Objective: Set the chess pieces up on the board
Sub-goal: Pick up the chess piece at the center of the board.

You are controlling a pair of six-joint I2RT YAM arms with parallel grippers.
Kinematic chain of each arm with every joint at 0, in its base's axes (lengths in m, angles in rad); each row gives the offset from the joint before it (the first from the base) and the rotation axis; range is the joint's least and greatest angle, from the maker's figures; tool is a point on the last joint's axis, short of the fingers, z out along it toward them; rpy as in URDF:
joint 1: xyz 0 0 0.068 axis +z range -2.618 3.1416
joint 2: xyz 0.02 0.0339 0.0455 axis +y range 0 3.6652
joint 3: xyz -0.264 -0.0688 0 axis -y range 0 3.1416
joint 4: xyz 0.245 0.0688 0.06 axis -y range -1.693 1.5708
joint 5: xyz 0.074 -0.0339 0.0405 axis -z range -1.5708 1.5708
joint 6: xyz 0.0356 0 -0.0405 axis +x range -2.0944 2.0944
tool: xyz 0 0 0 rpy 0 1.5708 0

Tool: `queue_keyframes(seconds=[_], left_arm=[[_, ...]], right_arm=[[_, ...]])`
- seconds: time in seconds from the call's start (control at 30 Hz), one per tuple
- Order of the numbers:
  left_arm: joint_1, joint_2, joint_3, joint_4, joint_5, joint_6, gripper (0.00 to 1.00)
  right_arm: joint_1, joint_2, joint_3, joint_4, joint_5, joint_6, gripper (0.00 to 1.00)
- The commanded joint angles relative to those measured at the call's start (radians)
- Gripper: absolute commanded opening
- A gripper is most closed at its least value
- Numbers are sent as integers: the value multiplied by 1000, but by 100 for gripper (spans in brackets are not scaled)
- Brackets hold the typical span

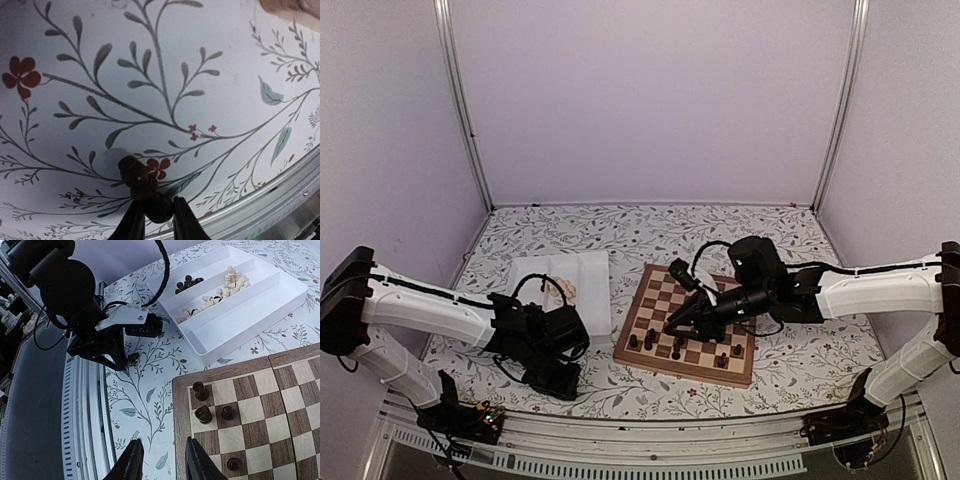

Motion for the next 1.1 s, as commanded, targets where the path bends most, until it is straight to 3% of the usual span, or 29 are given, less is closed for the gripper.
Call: queue_keyframes(seconds=[0.0,0.27,0.63,0.73,0.87,1.07], left_arm=[[-15,80,-55,-27,-19,14,23],[-5,106,-69,-23,-35,-4,26],[-27,12,-33,-42,-119,93,11],[-51,-47,-6,11,-206,180,6],[-68,-121,-6,126,-274,287,6],[-81,-193,-30,388,-235,458,8]], right_arm=[[5,18,19,19,-6,14,31],[14,22,25,12,2,20,31],[24,38,55,9,42,39,31],[22,33,68,10,62,67,31],[11,33,83,13,41,102,31],[-31,119,127,54,-173,204,33]])
